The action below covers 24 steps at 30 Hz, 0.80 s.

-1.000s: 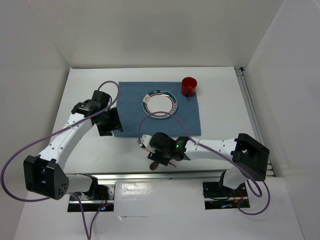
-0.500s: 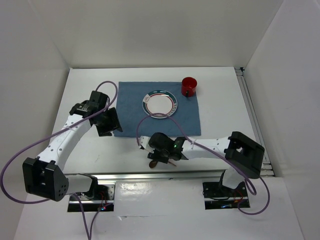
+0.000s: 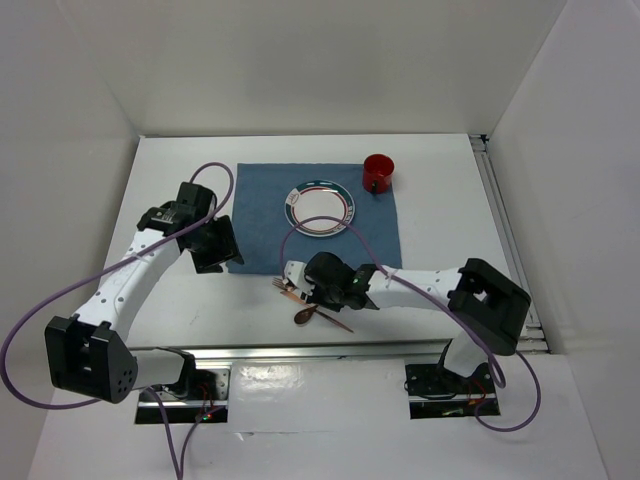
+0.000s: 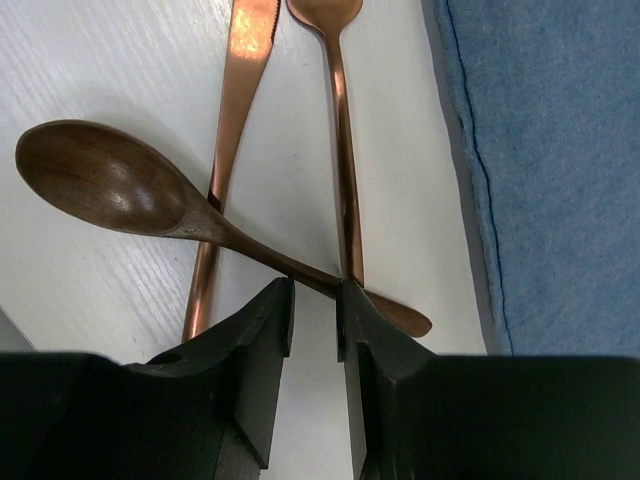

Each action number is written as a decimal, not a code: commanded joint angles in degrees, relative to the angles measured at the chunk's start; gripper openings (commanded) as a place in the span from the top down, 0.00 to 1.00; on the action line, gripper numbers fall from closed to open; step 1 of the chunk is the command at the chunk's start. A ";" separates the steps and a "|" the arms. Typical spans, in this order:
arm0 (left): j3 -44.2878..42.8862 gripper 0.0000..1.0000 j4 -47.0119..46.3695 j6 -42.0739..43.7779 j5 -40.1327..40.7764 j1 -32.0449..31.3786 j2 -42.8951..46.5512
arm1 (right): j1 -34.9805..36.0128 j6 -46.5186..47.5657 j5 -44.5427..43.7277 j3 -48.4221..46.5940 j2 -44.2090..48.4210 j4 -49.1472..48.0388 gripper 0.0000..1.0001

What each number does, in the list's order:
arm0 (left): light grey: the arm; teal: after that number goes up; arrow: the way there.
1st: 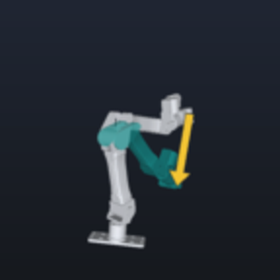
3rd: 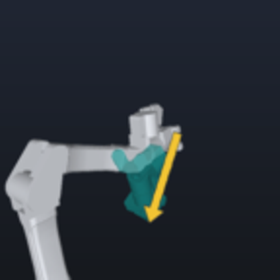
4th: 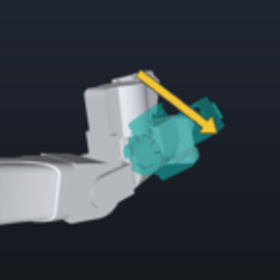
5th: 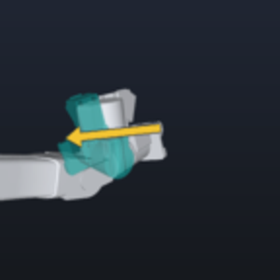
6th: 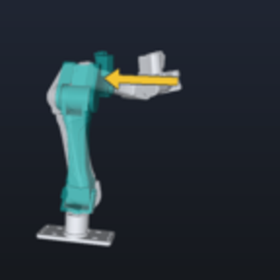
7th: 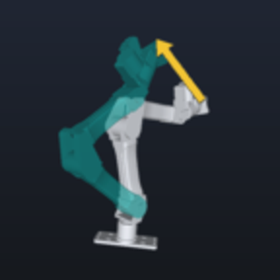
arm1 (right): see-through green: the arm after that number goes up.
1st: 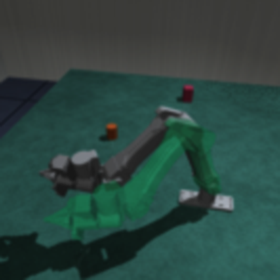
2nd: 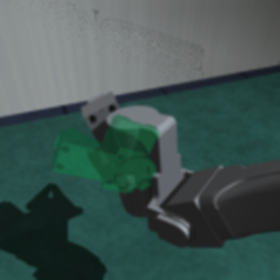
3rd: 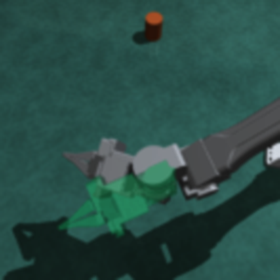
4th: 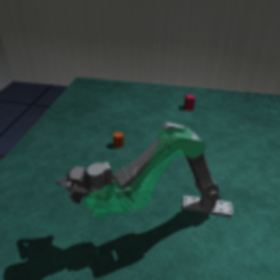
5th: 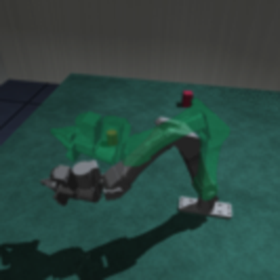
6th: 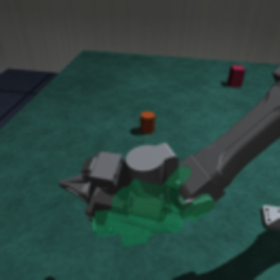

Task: Set the dinner table for one person

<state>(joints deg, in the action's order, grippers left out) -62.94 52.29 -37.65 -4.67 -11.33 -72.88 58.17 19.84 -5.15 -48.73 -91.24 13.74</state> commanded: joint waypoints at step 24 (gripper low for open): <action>1.15 0.31 -1.67 1.44 -2.54 0.87 0.90 | 0.53 4.33 -7.33 -0.75 -5.34 -7.58 0.56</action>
<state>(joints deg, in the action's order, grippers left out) -62.26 51.40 -37.47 -6.26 -10.90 -72.88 58.19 23.53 -10.00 -49.06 -94.80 9.04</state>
